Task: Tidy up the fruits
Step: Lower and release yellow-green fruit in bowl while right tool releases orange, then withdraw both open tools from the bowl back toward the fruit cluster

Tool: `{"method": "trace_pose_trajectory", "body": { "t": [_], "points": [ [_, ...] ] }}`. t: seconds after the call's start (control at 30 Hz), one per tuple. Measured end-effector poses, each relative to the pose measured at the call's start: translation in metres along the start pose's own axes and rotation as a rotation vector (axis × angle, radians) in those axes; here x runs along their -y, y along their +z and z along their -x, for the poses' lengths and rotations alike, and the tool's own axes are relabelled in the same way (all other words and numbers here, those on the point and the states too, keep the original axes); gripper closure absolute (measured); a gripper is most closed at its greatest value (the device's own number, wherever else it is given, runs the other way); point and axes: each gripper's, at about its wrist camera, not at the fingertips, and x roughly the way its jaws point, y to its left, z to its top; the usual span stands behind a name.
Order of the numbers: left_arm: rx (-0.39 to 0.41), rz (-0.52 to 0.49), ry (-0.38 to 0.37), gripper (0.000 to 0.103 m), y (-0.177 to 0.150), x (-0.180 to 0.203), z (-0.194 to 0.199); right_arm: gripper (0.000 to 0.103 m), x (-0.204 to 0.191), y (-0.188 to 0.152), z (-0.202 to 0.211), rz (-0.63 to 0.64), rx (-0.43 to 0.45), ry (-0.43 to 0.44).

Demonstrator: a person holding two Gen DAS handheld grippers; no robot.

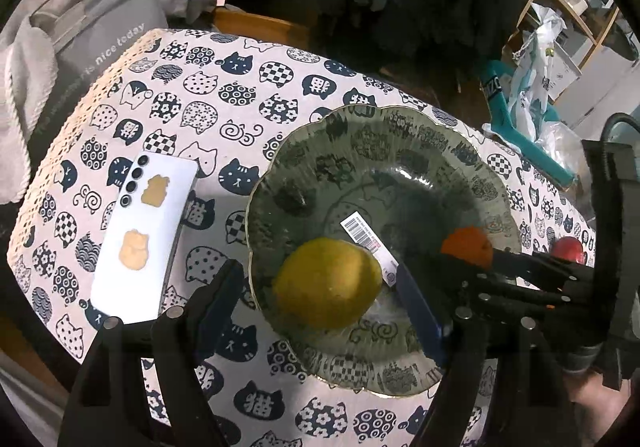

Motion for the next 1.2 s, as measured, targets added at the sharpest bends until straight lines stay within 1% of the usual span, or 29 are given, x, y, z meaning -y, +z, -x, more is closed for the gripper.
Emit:
{"method": "trace_pose_trajectory", "body": {
  "t": [0.07,0.13,0.37,0.53,0.63,0.7,0.8,0.87,0.93,1.07,1.13,1.2],
  "points": [
    [0.002,0.003,0.0,0.023,0.0,-0.001,0.003,0.054,-0.001,0.0,0.001,0.005,0.003,-0.001],
    [0.008,0.008,0.0,0.023,0.0,-0.002,0.006,0.046,-0.001,0.001,0.006,0.003,0.022,0.002],
    [0.026,0.009,-0.009,0.023,-0.001,0.001,0.02,0.046,0.004,0.005,0.032,-0.024,0.076,0.002],
    [0.064,0.002,-0.027,0.022,0.0,0.007,0.038,0.046,0.006,0.005,0.062,-0.036,0.145,-0.017],
    [0.09,-0.004,-0.037,0.022,0.0,0.013,0.05,0.045,0.006,0.002,0.083,-0.026,0.189,-0.047],
    [0.105,-0.013,-0.043,0.022,0.0,0.017,0.058,0.044,0.004,-0.001,0.098,-0.013,0.222,-0.085],
    [0.134,-0.03,-0.049,0.022,0.0,0.025,0.071,0.043,0.004,-0.006,0.116,-0.003,0.26,-0.112],
    [0.157,-0.042,-0.049,0.015,0.0,0.03,0.082,0.043,0.003,-0.009,0.127,0.0,0.281,-0.125],
    [0.186,-0.051,-0.051,0.015,-0.001,0.034,0.092,0.043,0.003,-0.013,0.139,-0.001,0.303,-0.129],
    [0.217,-0.07,-0.061,0.015,-0.003,0.042,0.108,0.042,0.005,-0.022,0.165,-0.005,0.356,-0.142],
    [0.233,-0.079,-0.061,0.015,-0.004,0.047,0.115,0.038,0.005,-0.028,0.175,-0.004,0.377,-0.152],
    [0.247,-0.086,-0.068,0.014,-0.005,0.052,0.122,0.037,0.006,-0.035,0.188,-0.004,0.404,-0.164]
  ]
}}
